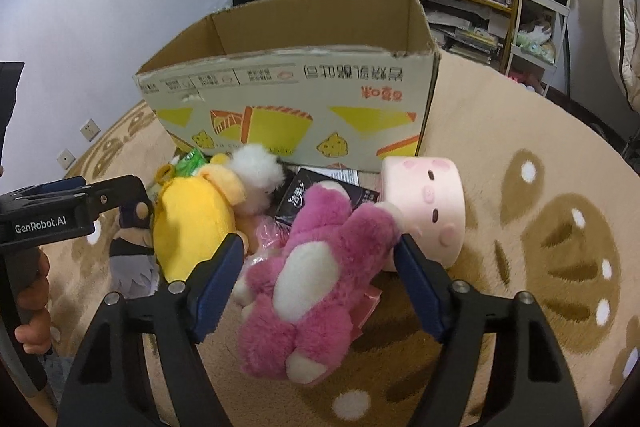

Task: Organize soft objects
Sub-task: 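Move the right tool to the pink plush bear while the left tool moves to the purple-haired doll, then close the right tool on the pink bear while the left tool closes on the doll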

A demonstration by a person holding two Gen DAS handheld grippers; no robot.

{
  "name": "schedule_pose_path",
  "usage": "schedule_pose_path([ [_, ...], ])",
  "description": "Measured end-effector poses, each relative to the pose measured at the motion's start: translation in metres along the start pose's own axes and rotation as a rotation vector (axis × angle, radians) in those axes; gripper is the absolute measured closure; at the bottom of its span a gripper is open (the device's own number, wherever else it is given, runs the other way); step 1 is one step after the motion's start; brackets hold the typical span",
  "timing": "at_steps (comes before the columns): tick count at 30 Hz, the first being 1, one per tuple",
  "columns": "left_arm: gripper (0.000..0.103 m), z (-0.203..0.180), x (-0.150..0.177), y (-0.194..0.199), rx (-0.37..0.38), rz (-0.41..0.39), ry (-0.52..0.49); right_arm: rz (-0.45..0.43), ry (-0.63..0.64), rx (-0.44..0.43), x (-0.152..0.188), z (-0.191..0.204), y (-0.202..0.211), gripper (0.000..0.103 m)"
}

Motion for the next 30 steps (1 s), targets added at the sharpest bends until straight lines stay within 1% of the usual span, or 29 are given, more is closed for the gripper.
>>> schedule_pose_path([
  [2,0.0,0.003,0.002,-0.006,0.003,0.021,0.011,0.016,-0.006,0.002,0.002,0.0,-0.004,0.024],
  [4,0.0,0.005,0.005,-0.012,0.004,0.038,0.025,0.028,-0.009,0.001,0.003,0.001,-0.006,0.031],
  [6,0.001,0.008,0.009,-0.019,0.011,0.057,0.045,0.04,-0.009,0.002,0.005,0.001,-0.01,0.034],
  [8,0.004,0.009,0.013,-0.023,0.01,0.075,0.054,0.045,-0.012,-0.003,0.006,0.001,-0.011,0.034],
  [10,0.012,0.011,0.017,-0.028,0.019,0.097,0.073,0.047,-0.012,-0.002,0.006,0.001,-0.012,0.034],
  [14,0.016,0.016,0.023,-0.03,0.064,0.111,0.134,0.049,-0.016,0.0,0.007,0.001,-0.013,0.034],
  [16,0.022,0.017,0.024,-0.031,0.082,0.114,0.149,0.053,-0.017,-0.002,0.008,0.002,-0.014,0.034],
  [17,0.023,0.016,0.025,-0.032,0.091,0.119,0.154,0.055,-0.014,-0.001,0.009,0.002,-0.015,0.034],
  [18,0.026,0.015,0.026,-0.034,0.095,0.123,0.152,0.058,-0.012,-0.001,0.009,0.002,-0.016,0.034],
  [19,0.032,0.015,0.026,-0.034,0.095,0.124,0.147,0.061,-0.008,0.0,0.01,0.003,-0.016,0.034],
  [20,0.035,0.013,0.027,-0.036,0.097,0.127,0.141,0.065,-0.004,0.0,0.011,0.004,-0.017,0.035],
  [22,0.035,0.012,0.027,-0.037,0.099,0.125,0.135,0.076,0.007,-0.008,0.012,0.008,-0.02,0.052],
  [26,0.037,0.013,0.027,-0.038,0.097,0.119,0.139,0.069,0.019,0.009,0.013,0.012,-0.02,0.054],
  [27,0.04,0.013,0.028,-0.038,0.093,0.115,0.138,0.071,0.016,0.009,0.013,0.012,-0.021,0.054],
  [28,0.043,0.013,0.029,-0.037,0.086,0.109,0.134,0.081,0.007,0.005,0.014,0.012,-0.023,0.054],
  [30,0.045,0.01,0.029,-0.037,0.06,0.102,0.104,0.101,-0.04,-0.025,0.015,0.008,-0.026,0.054],
])
Point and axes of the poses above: each gripper's, at about its wrist camera, not at the fingertips, and y roughly against the way its jaws point, z to its left, x to its underside, the point moved 6 cm from there along -y, roughly the way its jaws point, and after that the axes turned 13 degrees about x, right-handed, at the moved point
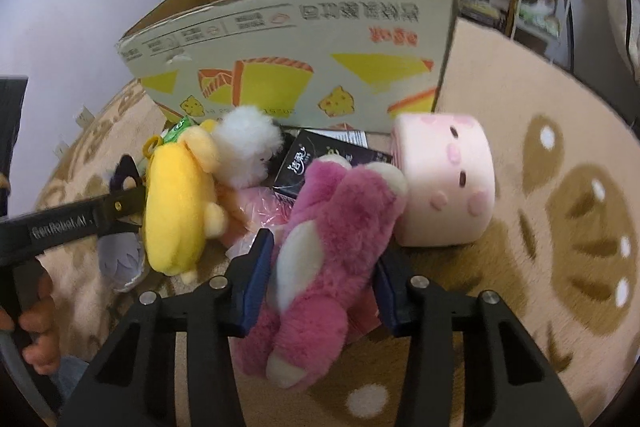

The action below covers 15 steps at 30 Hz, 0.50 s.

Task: Organize soft objects
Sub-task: 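Close the right tool on the pink bear while the left tool closes on the doll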

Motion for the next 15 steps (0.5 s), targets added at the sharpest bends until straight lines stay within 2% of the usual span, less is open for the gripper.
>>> schedule_pose_path([
  [7,0.06,-0.004,-0.001,0.01,-0.015,-0.024,-0.026,-0.02,-0.041,-0.023,0.0,-0.006,0.01,0.06],
  [15,0.065,-0.003,-0.004,0.017,-0.016,-0.041,-0.036,-0.052,-0.037,-0.007,-0.003,-0.007,0.023,0.06],
])
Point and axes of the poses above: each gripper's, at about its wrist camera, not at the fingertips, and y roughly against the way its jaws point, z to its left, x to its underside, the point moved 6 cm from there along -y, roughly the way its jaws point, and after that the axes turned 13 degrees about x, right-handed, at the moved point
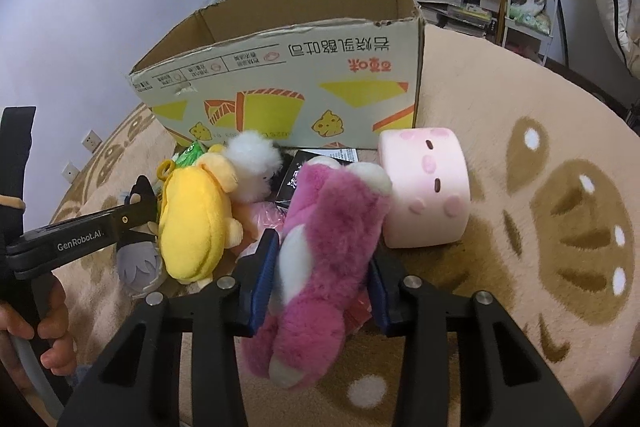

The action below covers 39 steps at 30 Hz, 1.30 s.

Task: Organize soft objects
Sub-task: 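Close the right tool on the pink bear while the left tool closes on the doll, then lift the pink bear with the right tool while the left tool lifts the doll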

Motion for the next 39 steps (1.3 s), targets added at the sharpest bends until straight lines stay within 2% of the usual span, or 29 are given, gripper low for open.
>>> schedule_pose_path([
  [4,0.064,-0.002,0.0,0.001,-0.039,-0.011,-0.028,0.0,-0.007,-0.003,0.0,-0.002,0.001,0.06],
  [11,0.065,-0.005,-0.002,0.002,-0.033,-0.018,-0.049,-0.015,-0.005,0.013,-0.001,-0.006,0.005,0.06],
  [18,0.065,-0.008,-0.007,0.015,-0.055,-0.067,-0.072,-0.027,-0.018,0.017,-0.004,-0.011,0.009,0.06],
  [22,0.065,-0.012,-0.01,0.022,-0.104,-0.088,-0.113,-0.049,-0.035,0.013,-0.008,-0.017,0.017,0.06],
  [29,0.065,-0.034,-0.017,0.051,-0.069,-0.196,-0.2,-0.087,-0.02,0.026,-0.016,-0.024,0.038,0.06],
  [36,0.065,-0.053,-0.028,0.082,-0.034,-0.265,-0.271,-0.125,-0.006,0.009,-0.022,-0.025,0.057,0.06],
  [39,0.065,-0.061,-0.034,0.098,-0.048,-0.299,-0.313,-0.143,0.002,0.002,-0.027,-0.025,0.066,0.06],
])
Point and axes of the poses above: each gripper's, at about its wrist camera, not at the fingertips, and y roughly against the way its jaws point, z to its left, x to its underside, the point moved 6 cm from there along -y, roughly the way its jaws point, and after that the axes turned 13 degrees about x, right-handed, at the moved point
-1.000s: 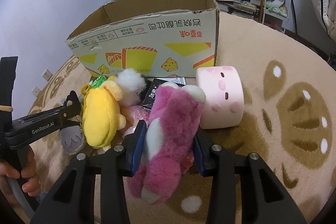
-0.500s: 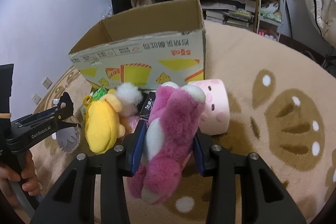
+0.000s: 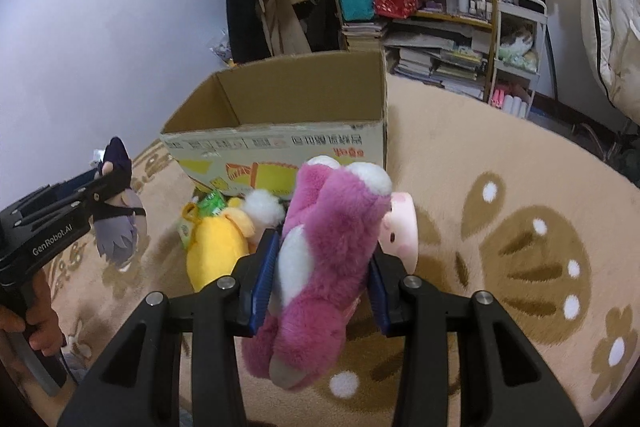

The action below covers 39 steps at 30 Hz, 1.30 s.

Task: Organize soft objects
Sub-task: 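Lift the pink bear with the right tool while the left tool lifts the doll, then lower the pink bear into the box with the right tool while the left tool drops the doll in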

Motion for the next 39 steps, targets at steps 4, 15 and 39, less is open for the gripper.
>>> schedule_pose_path([
  [4,0.065,-0.001,-0.013,0.012,-0.004,-0.03,0.011,-0.034,0.002,0.001,-0.017,0.001,0.014,0.06],
  [15,0.064,0.003,-0.062,0.024,-0.008,-0.085,-0.031,-0.137,0.026,-0.009,-0.08,0.012,0.026,0.06],
  [39,0.064,0.011,-0.142,-0.046,0.043,-0.116,-0.041,-0.173,0.022,0.027,-0.172,0.018,-0.019,0.06],
])
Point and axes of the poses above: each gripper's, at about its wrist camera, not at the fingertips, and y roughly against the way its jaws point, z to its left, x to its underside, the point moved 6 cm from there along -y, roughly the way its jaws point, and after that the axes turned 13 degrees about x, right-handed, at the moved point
